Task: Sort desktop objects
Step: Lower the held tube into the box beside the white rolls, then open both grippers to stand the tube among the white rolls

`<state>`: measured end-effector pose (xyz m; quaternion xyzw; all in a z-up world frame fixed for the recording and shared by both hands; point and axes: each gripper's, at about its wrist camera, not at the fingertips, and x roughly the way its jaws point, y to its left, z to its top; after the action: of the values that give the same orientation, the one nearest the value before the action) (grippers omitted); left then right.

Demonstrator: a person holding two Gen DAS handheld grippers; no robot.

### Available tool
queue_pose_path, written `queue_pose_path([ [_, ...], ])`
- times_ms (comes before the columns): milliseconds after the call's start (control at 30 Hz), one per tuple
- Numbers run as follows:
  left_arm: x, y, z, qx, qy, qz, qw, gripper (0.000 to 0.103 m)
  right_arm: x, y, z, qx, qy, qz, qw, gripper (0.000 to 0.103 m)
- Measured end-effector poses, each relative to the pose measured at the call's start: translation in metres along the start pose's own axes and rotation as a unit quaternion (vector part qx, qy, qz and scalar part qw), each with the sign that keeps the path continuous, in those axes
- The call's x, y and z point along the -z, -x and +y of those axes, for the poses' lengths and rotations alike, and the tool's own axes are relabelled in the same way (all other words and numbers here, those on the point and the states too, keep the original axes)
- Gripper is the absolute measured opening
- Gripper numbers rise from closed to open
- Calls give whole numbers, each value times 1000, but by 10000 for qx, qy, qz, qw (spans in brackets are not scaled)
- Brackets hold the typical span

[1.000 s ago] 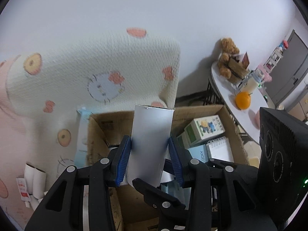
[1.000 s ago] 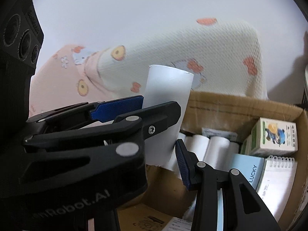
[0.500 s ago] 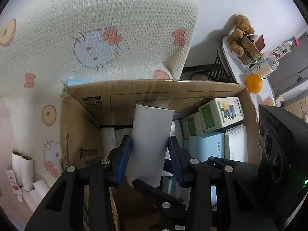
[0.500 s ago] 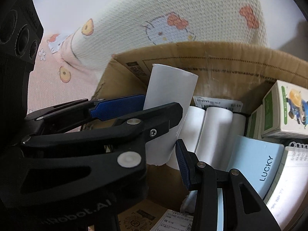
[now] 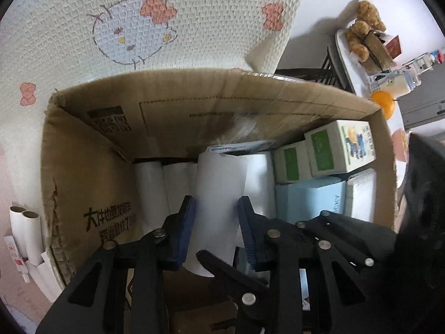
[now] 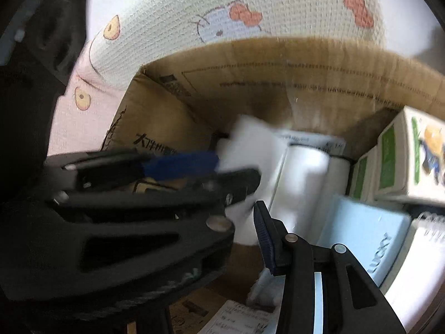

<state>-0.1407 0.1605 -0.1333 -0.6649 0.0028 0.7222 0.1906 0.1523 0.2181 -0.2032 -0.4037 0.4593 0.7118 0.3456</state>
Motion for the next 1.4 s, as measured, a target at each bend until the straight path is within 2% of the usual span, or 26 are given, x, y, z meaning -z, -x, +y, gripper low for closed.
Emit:
queue_pose_path([
  [167,-2,-4,2,-14,-29,68,10000,35,-1,-6,-4,-38,41,176,9998,40],
  [700,-5,-7,-4,-503,-191,163,9984,36,0,-9,-22,-451,-14,351,9984,40],
  [867,-8,-11,-6,-706,-239,217,9970,36,5,9,-22,129,289,219,9993,40],
  [1067,-12,-17,-8,-972,-256,419,9941,38,11,22,-30,220,376,294,9986,40],
  [1133,-13,-19,-9,-1040,-273,486,9930,40,13,25,-32,400,451,293,9978,40],
  [1400,-18,-14,-5,-997,-155,485,9937,42,20,35,-27,735,785,167,9941,40],
])
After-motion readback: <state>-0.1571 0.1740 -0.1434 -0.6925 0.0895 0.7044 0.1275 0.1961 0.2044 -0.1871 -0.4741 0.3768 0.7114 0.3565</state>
